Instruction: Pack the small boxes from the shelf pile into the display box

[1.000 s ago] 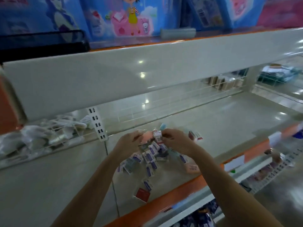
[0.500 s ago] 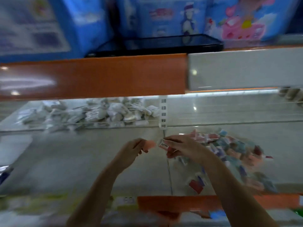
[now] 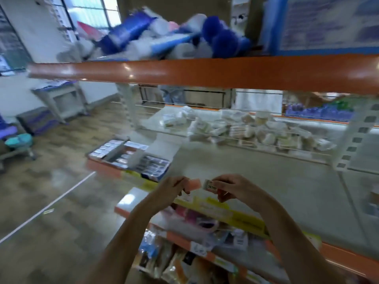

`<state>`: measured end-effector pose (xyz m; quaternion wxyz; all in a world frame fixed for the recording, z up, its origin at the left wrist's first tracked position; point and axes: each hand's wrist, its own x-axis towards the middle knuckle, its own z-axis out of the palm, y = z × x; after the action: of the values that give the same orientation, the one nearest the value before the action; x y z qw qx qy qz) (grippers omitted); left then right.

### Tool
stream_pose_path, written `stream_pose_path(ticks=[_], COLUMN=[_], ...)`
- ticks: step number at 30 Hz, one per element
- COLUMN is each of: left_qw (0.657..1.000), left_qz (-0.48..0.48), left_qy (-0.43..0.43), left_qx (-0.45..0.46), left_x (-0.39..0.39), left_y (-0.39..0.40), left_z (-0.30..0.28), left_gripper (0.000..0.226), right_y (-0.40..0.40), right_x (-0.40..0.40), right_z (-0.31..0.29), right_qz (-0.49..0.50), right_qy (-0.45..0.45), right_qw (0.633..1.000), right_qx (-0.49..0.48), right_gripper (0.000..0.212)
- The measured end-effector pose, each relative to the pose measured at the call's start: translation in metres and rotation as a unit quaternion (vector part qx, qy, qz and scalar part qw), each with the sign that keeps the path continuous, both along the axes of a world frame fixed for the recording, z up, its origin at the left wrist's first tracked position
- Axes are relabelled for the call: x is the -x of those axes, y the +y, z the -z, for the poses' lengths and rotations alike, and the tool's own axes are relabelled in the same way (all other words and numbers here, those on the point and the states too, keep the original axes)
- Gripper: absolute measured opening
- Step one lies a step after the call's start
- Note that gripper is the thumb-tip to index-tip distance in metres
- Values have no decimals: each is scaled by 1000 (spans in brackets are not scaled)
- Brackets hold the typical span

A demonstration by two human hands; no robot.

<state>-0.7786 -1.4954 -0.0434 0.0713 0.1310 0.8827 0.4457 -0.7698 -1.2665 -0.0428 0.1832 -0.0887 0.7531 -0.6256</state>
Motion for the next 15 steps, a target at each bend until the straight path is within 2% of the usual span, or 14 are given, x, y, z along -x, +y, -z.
stream_pose_path(ticks=[4, 8, 15], left_qw=[999, 997, 989], left_qz=[-45, -79, -138], left_qy=[2, 4, 13], left_qx=[-8, -25, -60], left_x=[9, 23, 73], left_y=[-72, -125, -208], left_z=[1, 3, 4], left_gripper=[34, 31, 26], right_y=[-74, -131, -214], right_x=[22, 49, 132], right_z=[0, -2, -20], right_qz=[-35, -72, -123], right_qy=[15, 38, 133], right_qw=[999, 996, 981], right_qx=[10, -27, -74], right_gripper=[12, 13, 11])
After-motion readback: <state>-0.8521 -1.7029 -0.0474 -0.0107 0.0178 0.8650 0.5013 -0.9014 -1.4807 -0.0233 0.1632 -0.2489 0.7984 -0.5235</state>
